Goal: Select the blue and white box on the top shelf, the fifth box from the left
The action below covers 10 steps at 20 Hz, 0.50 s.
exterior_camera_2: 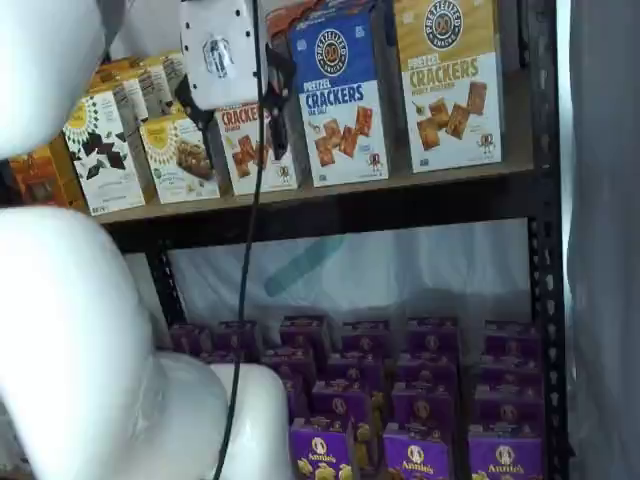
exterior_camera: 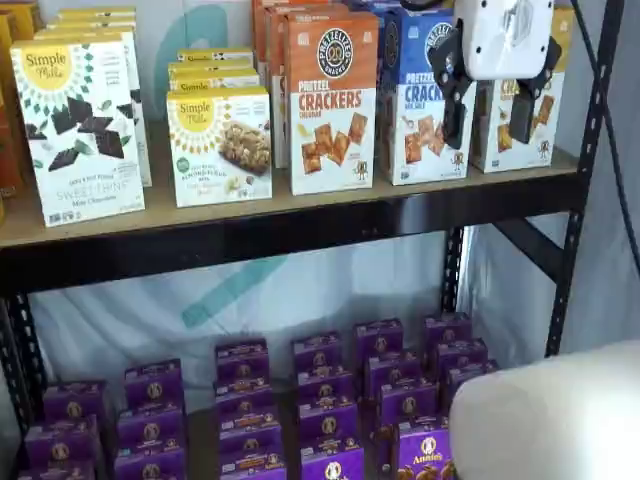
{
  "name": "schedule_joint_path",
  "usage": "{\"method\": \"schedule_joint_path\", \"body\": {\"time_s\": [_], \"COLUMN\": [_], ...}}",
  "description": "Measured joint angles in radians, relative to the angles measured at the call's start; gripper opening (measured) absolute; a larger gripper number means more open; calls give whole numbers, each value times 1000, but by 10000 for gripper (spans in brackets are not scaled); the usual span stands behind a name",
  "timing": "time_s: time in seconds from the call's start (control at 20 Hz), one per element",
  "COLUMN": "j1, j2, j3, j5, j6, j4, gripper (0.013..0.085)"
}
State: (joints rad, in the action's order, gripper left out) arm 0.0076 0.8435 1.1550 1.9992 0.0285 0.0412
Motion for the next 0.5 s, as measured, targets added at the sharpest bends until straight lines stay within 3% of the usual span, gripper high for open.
{"method": "schedule_joint_path", "body": {"time_s": [0.2,0.35,0.5], "j1": [-48,-47,-17], "j2": [-18,-21,-19], "j3": [15,17,11], "j5": [32,34,19], "j6": [-22,-22,-11], "j4": [56,54,18], "gripper": [850,850,850]}}
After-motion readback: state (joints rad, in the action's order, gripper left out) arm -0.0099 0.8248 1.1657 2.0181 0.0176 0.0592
